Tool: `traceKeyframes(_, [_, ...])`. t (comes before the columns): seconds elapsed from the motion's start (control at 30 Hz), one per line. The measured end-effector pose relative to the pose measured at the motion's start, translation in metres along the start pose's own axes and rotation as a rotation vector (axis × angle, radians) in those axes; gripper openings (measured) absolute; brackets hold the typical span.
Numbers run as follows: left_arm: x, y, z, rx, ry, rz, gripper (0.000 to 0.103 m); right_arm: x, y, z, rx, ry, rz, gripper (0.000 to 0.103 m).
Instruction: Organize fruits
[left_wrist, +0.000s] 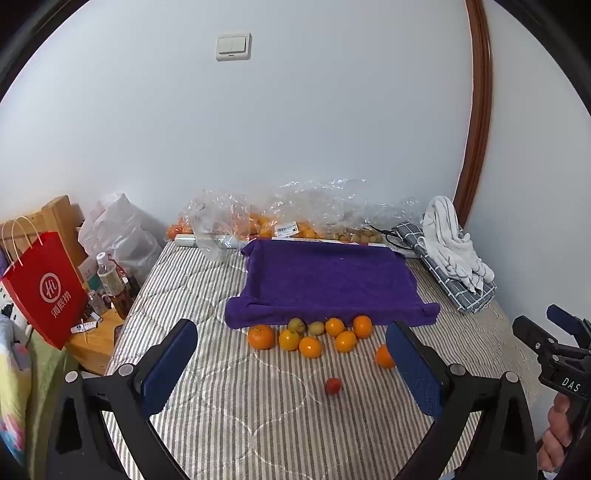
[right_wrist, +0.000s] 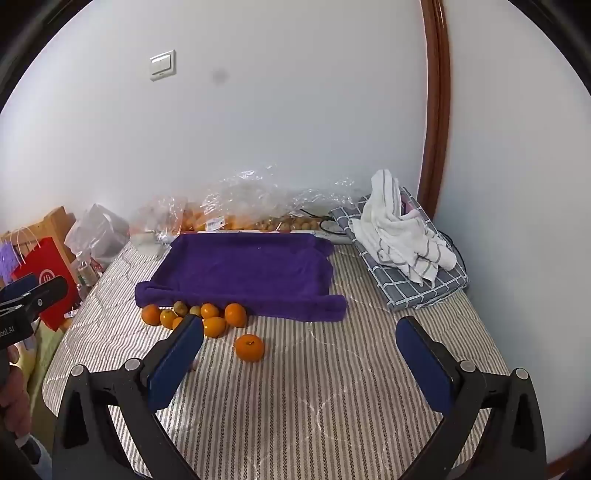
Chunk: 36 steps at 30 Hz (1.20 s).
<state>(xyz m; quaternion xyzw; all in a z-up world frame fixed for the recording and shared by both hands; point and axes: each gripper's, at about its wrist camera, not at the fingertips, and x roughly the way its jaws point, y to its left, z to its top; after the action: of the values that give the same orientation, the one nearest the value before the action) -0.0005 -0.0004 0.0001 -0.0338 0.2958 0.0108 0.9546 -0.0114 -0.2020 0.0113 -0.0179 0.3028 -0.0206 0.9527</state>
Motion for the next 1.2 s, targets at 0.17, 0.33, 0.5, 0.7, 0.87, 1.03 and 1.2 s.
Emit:
traceKeyframes(0.17, [0.003, 0.000, -0.002, 0.004, 0.007, 0.000, 0.103, -0.001, 0.001, 0.000, 0.003, 0.000, -0.003, 0.102])
traceKeyframes(0.33, [-0.002, 0.003, -0.001, 0.004, -0.010, 0.001, 0.103, -0.004, -0.003, 0.000, 0.015, -0.011, 0.002, 0.102])
traceKeyframes(0.5, [-0.005, -0.002, 0.003, 0.009, -0.011, 0.001, 0.103, -0.004, -0.006, 0.001, 0.019, -0.011, 0.003, 0.102])
traceKeyframes(0.7, [-0.005, -0.003, 0.003, 0.010, -0.011, 0.000, 0.103, -0.004, -0.005, 0.001, 0.019, -0.007, 0.002, 0.102])
traceKeyframes(0.87, [-0.007, 0.000, 0.002, 0.004, -0.018, 0.000, 0.103, -0.004, -0.005, 0.001, 0.014, -0.012, 0.003, 0.102])
traceKeyframes(1.03, [-0.007, 0.002, 0.002, -0.001, -0.019, 0.001, 0.103, -0.003, -0.003, 0.001, 0.011, -0.006, 0.005, 0.102])
traceKeyframes(1.2, [-0.006, 0.003, 0.000, -0.008, -0.004, -0.003, 0.103, -0.002, -0.002, 0.000, 0.007, -0.002, 0.003, 0.102])
